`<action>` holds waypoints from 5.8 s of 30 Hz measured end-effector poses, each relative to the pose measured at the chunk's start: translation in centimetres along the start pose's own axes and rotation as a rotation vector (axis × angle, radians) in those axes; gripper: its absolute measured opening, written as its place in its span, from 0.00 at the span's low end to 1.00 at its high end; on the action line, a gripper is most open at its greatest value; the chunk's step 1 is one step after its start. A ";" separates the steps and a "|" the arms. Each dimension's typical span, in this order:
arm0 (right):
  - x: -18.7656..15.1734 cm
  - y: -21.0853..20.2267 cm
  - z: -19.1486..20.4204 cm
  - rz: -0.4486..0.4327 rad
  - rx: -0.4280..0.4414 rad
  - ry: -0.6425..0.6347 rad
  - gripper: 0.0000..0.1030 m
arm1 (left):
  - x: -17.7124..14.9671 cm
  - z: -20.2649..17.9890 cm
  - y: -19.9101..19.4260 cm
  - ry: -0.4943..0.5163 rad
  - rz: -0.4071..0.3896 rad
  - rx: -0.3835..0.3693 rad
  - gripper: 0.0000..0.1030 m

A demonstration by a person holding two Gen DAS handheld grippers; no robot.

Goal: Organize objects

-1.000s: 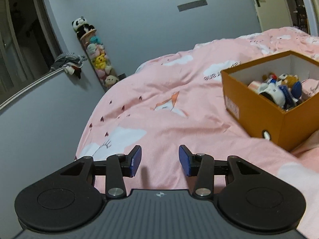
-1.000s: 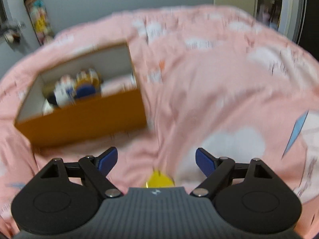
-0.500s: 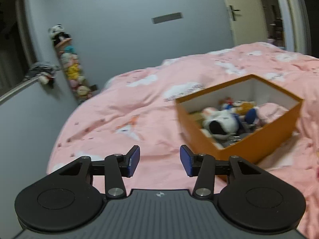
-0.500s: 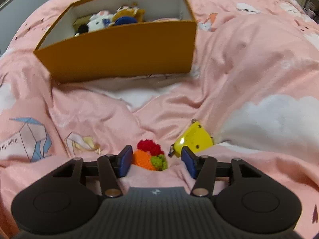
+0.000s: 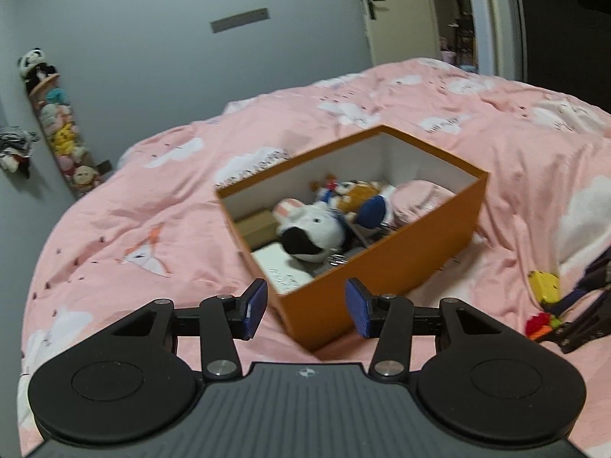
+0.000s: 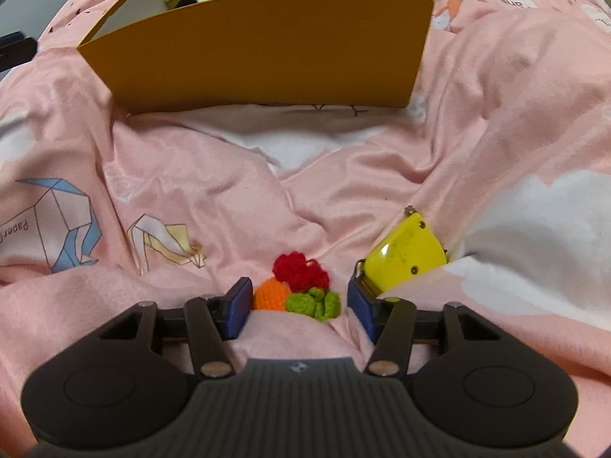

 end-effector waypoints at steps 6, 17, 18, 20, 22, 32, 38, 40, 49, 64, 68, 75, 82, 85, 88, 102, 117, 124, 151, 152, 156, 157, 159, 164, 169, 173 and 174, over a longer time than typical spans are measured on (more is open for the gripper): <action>0.2 -0.3 0.1 -0.027 0.027 0.008 0.44 | 0.2 -2.6 -0.1 0.038 0.017 -0.062 0.54; 1.8 -8.7 -3.6 -0.293 -0.072 0.126 0.44 | 3.5 -11.8 1.8 0.157 0.028 -0.404 0.58; 1.9 -9.2 -4.3 -0.303 -0.108 0.135 0.44 | 3.6 -12.8 2.3 0.162 0.035 -0.434 0.58; 1.9 -9.8 -5.8 -0.313 -0.174 0.145 0.44 | 3.9 -15.0 3.2 0.189 0.048 -0.503 0.62; 1.6 -9.8 -7.4 -0.310 -0.187 0.178 0.44 | 3.8 -17.2 4.3 0.219 0.070 -0.564 0.68; 0.3 -7.8 -10.2 -0.295 -0.128 0.260 0.44 | 1.2 -23.5 10.8 0.205 0.339 -0.711 0.68; -0.1 -6.9 -10.9 -0.276 -0.122 0.267 0.45 | -0.4 -24.6 13.4 0.117 0.468 -0.718 0.63; -0.1 -6.6 -11.1 -0.269 -0.120 0.267 0.45 | -0.8 -24.8 13.8 0.098 0.488 -0.719 0.61; -0.1 -6.0 -11.3 -0.255 -0.115 0.268 0.45 | -2.2 -26.0 13.8 0.067 0.514 -0.715 0.46; 1.1 -8.0 -8.9 -0.234 -0.111 0.176 0.44 | 1.5 -17.6 9.4 -0.143 0.319 -0.617 0.21; 3.4 -9.8 -6.6 -0.287 -0.090 0.094 0.44 | 3.9 -15.3 8.9 -0.222 0.246 -0.597 0.21; 9.2 -12.2 -3.4 -0.374 -0.031 -0.061 0.44 | 8.2 -9.6 7.6 -0.362 0.143 -0.574 0.21; 17.7 -10.7 -1.9 -0.406 -0.010 -0.228 0.44 | 13.0 -3.3 9.6 -0.404 0.089 -0.479 0.21; 21.3 -7.4 -2.0 -0.369 -0.038 -0.314 0.44 | 14.0 -2.0 12.3 -0.413 0.120 -0.456 0.21; 24.3 -3.9 -2.4 -0.327 -0.071 -0.397 0.44 | 14.6 -1.2 15.3 -0.430 0.154 -0.449 0.21; 27.3 5.5 -3.9 -0.150 -0.231 -0.665 0.45 | 13.8 -1.6 24.1 -0.462 0.266 -0.451 0.21; 26.2 3.3 -4.2 -0.231 -0.283 -0.702 0.53 | 12.8 -3.6 27.6 -0.414 0.331 -0.369 0.21; 25.9 1.5 -4.5 -0.268 -0.249 -0.655 0.53 | 12.9 -4.8 28.8 -0.342 0.350 -0.322 0.24; 22.0 -9.8 -2.0 -0.379 0.028 -0.126 0.82 | 17.3 2.0 9.5 -0.252 -0.022 0.087 0.43; 21.8 -10.6 -1.5 -0.393 0.025 -0.120 0.84 | 17.4 2.2 8.4 -0.254 -0.036 0.093 0.44; 21.1 -13.8 0.7 -0.452 0.006 -0.127 0.88 | 17.8 2.9 4.0 -0.264 -0.121 0.120 0.59; 20.9 -14.6 1.2 -0.468 0.001 -0.129 0.89 | 17.8 3.1 3.4 -0.259 -0.133 0.138 0.62; 20.3 -16.5 2.4 -0.511 -0.010 -0.126 0.92 | 17.5 3.3 1.9 -0.241 -0.144 0.181 0.69; 17.5 -20.1 5.4 -0.620 -0.055 -0.147 0.97 | 15.7 3.6 -1.2 -0.244 -0.185 0.241 0.70; 14.0 -21.4 7.0 -0.689 -0.090 -0.139 0.99 | 12.8 3.3 -2.5 -0.286 -0.171 0.276 0.72; 11.3 -20.8 7.0 -0.700 -0.096 -0.080 0.99 | 9.8 1.5 -2.8 -0.286 -0.130 0.258 0.72; 10.6 -20.5 7.0 -0.704 -0.103 -0.069 0.99 | 9.0 1.1 -3.1 -0.285 -0.121 0.255 0.72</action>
Point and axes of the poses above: each gripper's, at about its wrist camera, not at the fingertips, and y roughly the way its jaws point, z to its left, x to its top, the point moved 7 cm from there along y, roughly the way its jaws point, and after that the axes turned 5 degrees about x, right-handed, at the moved point
